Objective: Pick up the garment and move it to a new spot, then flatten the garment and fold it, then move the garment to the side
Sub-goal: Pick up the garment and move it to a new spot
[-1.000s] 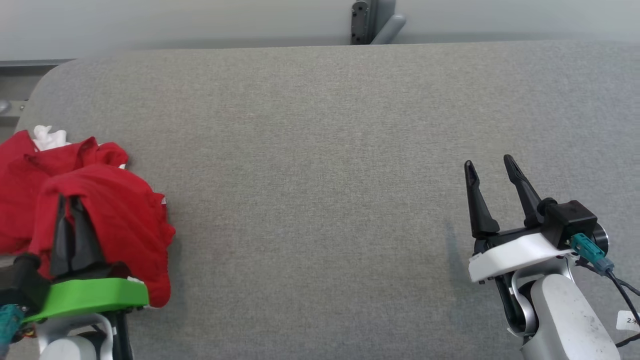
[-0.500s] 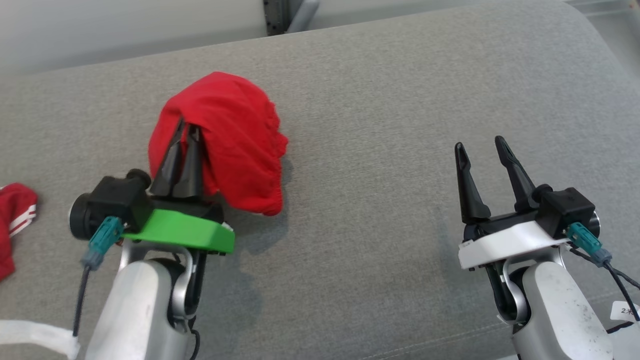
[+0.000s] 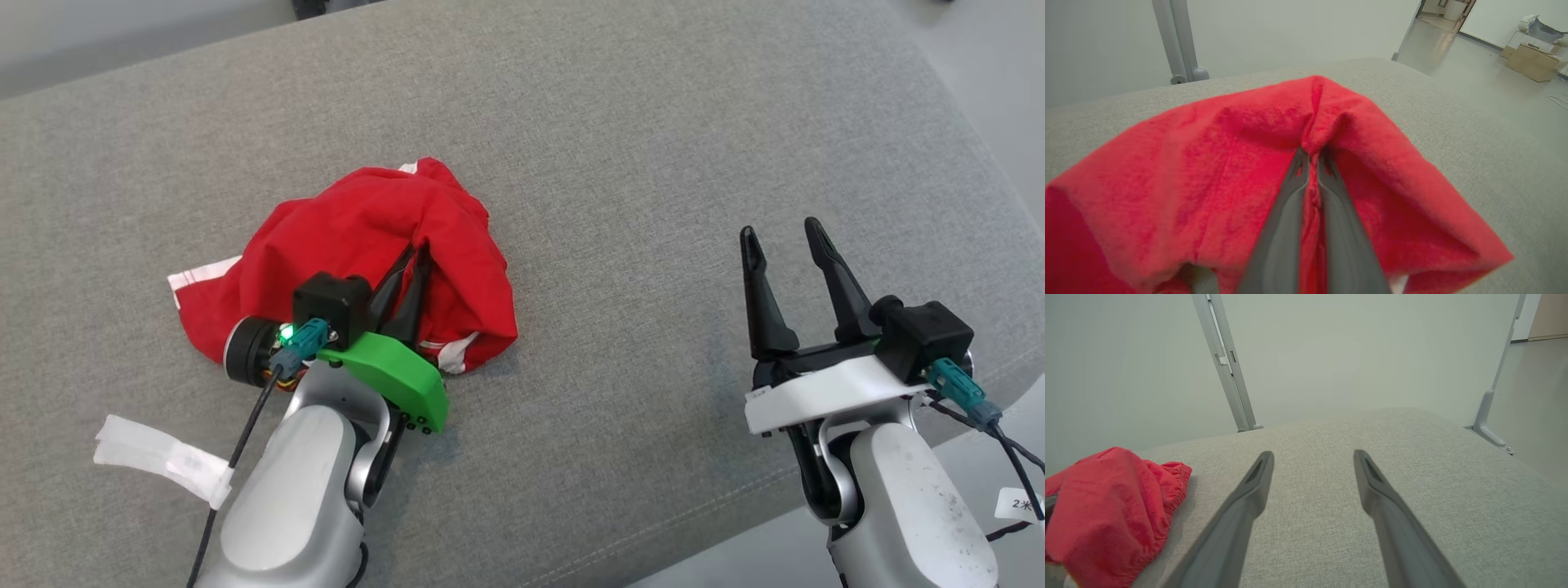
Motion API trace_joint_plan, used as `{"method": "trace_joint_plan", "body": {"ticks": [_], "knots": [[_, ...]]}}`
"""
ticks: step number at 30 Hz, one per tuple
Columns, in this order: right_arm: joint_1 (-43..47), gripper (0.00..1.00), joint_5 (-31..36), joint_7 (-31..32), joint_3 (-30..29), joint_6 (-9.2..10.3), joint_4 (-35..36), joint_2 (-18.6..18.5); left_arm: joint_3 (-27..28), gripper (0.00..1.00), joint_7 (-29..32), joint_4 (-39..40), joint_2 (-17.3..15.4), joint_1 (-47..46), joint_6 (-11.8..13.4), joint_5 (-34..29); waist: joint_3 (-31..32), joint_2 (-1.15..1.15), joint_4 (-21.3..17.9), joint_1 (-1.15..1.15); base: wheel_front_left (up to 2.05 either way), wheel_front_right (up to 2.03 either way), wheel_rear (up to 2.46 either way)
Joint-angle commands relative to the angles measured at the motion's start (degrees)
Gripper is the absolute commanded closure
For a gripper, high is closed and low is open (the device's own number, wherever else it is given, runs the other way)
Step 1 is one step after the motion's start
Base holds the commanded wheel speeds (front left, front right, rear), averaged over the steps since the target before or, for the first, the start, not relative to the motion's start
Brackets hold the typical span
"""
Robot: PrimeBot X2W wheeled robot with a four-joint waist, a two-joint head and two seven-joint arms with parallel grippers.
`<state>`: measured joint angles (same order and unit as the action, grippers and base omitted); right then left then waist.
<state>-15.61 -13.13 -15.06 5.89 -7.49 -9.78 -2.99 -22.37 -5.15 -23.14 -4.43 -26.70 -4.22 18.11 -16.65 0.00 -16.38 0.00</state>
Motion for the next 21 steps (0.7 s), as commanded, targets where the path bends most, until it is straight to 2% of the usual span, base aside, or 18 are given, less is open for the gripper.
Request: {"method": "trace_joint_plan", "body": {"ticks": [1,2,3,4,8,14,21], "knots": [[-0.53,0.00,-0.16,-0.25,-0.27,0.00,-0.10,0.03,-0.01,1.00,-0.71,-0.67,0.04,-1.19,-0.36,0.63,-1.31,0.00,-0.92,0.00,0.00,0.00,0.00],[-0.48,0.00,-0.20,-0.25,-0.34,0.00,-0.23,0.03,-0.35,0.92,-1.19,-1.52,0.17,-1.42,-0.42,0.58,-1.26,0.00,-0.57,0.00,0.00,0.00,0.00],[-0.44,0.00,-0.20,-0.25,-0.37,0.00,-0.28,0.04,-0.55,0.53,-1.74,-2.28,0.27,-1.56,-0.48,0.58,-1.10,0.00,-0.16,0.00,0.00,0.00,0.00],[-0.33,0.00,-0.19,-0.25,-0.44,0.00,-0.32,0.06,-0.74,0.01,-2.24,-2.85,0.36,-1.52,-0.56,0.84,-0.86,0.00,0.31,0.00,0.00,0.00,0.00],[0.20,0.00,0.32,-0.25,-0.73,0.00,-0.74,0.01,-1.06,0.00,-5.01,-3.76,0.74,-0.50,-0.30,1.70,0.73,0.00,2.57,0.00,0.00,0.00,0.00],[1.50,0.00,1.37,-0.25,-1.25,0.00,-1.23,0.01,1.17,0.00,-8.51,-0.84,0.71,2.71,2.21,3.14,3.78,0.00,6.55,0.00,0.00,0.00,0.00],[2.81,0.00,1.94,-0.25,-1.46,0.00,-1.85,-0.37,6.99,0.00,-9.64,4.46,-2.50,7.19,5.52,4.54,6.75,0.00,10.51,0.00,0.00,0.00,0.00]]}}
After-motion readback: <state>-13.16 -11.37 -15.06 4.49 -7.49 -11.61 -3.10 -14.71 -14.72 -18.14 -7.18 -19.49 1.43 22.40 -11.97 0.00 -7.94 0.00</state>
